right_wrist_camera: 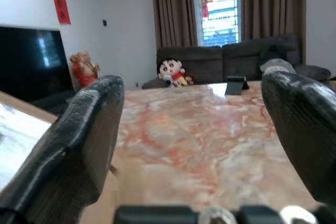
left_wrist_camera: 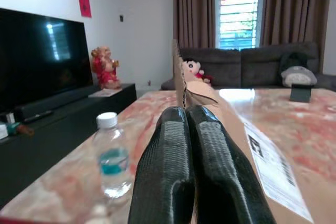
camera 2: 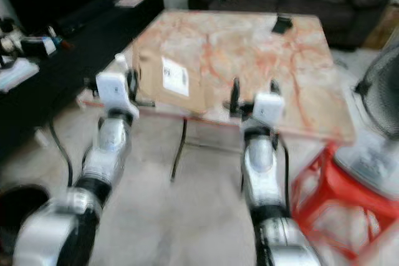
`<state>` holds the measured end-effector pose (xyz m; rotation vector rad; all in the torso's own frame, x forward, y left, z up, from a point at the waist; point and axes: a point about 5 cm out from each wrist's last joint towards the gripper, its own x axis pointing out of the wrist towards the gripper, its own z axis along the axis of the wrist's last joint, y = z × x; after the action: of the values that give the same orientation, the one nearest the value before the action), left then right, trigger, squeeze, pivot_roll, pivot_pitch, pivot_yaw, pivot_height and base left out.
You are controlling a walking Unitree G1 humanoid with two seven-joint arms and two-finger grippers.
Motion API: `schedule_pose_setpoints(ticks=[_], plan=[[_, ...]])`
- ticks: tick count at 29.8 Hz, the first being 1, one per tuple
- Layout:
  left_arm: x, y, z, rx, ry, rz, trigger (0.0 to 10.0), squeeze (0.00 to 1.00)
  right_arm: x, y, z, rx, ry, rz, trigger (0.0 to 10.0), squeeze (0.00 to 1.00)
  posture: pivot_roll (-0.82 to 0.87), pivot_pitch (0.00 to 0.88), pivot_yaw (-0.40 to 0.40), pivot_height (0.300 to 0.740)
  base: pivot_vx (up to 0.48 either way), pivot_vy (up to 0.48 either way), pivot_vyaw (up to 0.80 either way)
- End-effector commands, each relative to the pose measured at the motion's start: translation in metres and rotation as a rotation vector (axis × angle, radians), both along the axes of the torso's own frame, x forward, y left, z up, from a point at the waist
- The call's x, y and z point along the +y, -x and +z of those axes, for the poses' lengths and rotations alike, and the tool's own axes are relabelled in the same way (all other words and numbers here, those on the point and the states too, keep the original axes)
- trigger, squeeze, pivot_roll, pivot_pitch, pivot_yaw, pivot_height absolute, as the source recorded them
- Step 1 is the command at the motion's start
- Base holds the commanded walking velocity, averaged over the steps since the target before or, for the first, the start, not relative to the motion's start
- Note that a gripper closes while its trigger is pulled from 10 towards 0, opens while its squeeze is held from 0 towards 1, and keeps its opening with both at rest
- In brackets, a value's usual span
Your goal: Picking trash to rubbish bin
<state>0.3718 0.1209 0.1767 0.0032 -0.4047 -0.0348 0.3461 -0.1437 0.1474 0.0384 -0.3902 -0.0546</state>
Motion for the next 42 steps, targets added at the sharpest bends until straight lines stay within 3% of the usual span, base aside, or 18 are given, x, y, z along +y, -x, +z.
schedule_pose_setpoints(ticks=[1, 10, 11, 15, 17, 18, 20, 21, 22, 24, 26, 27, 28, 30, 31, 34, 38, 42], plan=[[-0.002, 0.000, 0.003, -0.012, -0.001, -0.006, 10.0, 0.00, -0.001, -0.001, 0.002, -0.002, 0.005, 0.001, 10.0, 0.00, -0.08, 0.000, 0.040, 0.740, -0.281, 0.000, 0.00], [-0.001, 0.001, -0.005, 0.018, -0.015, -0.005, 10.0, 0.00, -0.004, 0.001, -0.009, 0.043, 0.012, -0.007, 10.0, 0.00, -0.08, 0.000, 0.042, 0.740, -0.147, 0.000, 0.00], [0.005, 0.003, -0.028, 0.124, -0.056, -0.014, 10.0, 0.00, -0.010, 0.005, -0.029, 0.130, -0.006, -0.012, 10.0, 0.00, -0.08, 0.000, 0.044, 0.740, 0.000, 0.000, 0.00], [0.017, 0.014, -0.078, 0.380, -0.089, -0.054, 10.0, 0.00, -0.018, 0.017, -0.073, 0.340, -0.013, -0.009, 10.0, 0.00, -0.08, 0.000, 0.042, 0.740, 0.000, 0.000, 0.00], [0.026, 0.023, -0.100, 0.484, -0.102, -0.038, 10.0, 0.00, -0.019, 0.028, -0.097, 0.456, -0.013, 0.006, 10.0, 0.00, -0.08, 0.000, 0.042, 0.740, 0.000, 0.000, 0.00], [0.026, 0.023, -0.100, 0.484, -0.102, -0.038, 10.0, 0.00, -0.019, 0.028, -0.097, 0.456, -0.013, 0.006, 10.0, 0.00, -0.08, 0.000, 0.042, 0.740, 0.000, 0.000, 0.00], [0.037, 0.037, -0.124, 0.589, -0.086, -0.007, 10.0, 0.00, -0.026, 0.047, -0.129, 0.617, -0.099, -0.007, 10.0, 0.00, -0.08, 0.000, 0.041, 0.740, 0.000, 0.000, 0.00], [0.037, 0.037, -0.124, 0.589, -0.086, -0.007, 10.0, 0.00, -0.026, 0.047, -0.129, 0.617, -0.099, -0.007, 10.0, 0.00, -0.08, 0.000, 0.041, 0.740, 0.000, 0.000, 0.00], [0.042, 0.046, -0.139, 0.658, -0.085, 0.008, 10.0, 0.00, -0.031, 0.062, -0.150, 0.731, -0.176, -0.027, 10.0, 0.00, -0.08, 0.000, 0.040, 0.740, 0.000, 0.000, 0.00], [0.047, 0.055, -0.151, 0.721, -0.098, 0.023, 10.0, 0.00, -0.032, 0.076, -0.165, 0.810, -0.226, -0.018, 10.0, 0.00, -0.08, 0.000, 0.042, 0.740, 0.000, 0.000, 0.00], [0.053, 0.067, -0.166, 0.800, -0.118, 0.039, 10.0, 0.00, -0.032, 0.093, -0.182, 0.916, -0.210, -0.006, 10.0, 0.00, -0.09, 0.000, 0.044, 0.740, 0.000, 0.000, 0.00], [0.060, 0.079, -0.180, 0.877, -0.133, 0.059, 10.0, 0.00, -0.033, 0.114, -0.199, 1.029, -0.195, -0.011, 10.0, 0.00, -0.09, 0.000, 0.044, 0.740, 0.000, 0.000, 0.00], [0.062, 0.084, -0.185, 0.907, -0.138, 0.065, 10.0, 0.00, -0.035, 0.122, -0.205, 1.065, -0.196, -0.023, 10.0, 0.00, -0.09, 0.000, 0.044, 0.740, 0.000, 0.000, 0.00], [0.064, 0.089, -0.189, 0.933, -0.143, 0.071, 10.0, 0.00, -0.036, 0.129, -0.210, 1.096, -0.204, -0.037, 10.0, 0.00, -0.09, 0.000, 0.044, 0.740, 0.000, 0.000, 0.00], [0.070, 0.100, -0.200, 0.995, -0.152, 0.094, 10.0, 0.00, -0.040, 0.145, -0.220, 1.161, -0.219, -0.066, 10.0, 0.00, -0.08, 0.000, 0.039, 0.740, 0.000, 0.000, 0.00], [0.083, 0.126, -0.220, 1.127, -0.174, 0.139, 10.0, 0.00, -0.037, 0.169, -0.233, 1.258, -0.227, -0.068, 10.0, 0.00, -0.08, 0.000, 0.045, 0.740, 0.000, 0.000, 0.00], [0.095, 0.150, -0.234, 1.219, -0.151, 0.185, 10.0, 0.00, -0.034, 0.182, -0.239, 1.292, -0.255, -0.067, 10.0, 0.00, -0.09, 0.000, 0.054, 0.740, 0.000, 0.000, 0.00], [0.099, 0.159, -0.239, 1.244, -0.129, 0.206, 10.0, 0.00, -0.031, 0.183, -0.240, 1.291, -0.233, -0.042, 10.0, 0.00, -0.09, 0.000, 0.057, 0.740, 0.000, 0.000, 0.53]])
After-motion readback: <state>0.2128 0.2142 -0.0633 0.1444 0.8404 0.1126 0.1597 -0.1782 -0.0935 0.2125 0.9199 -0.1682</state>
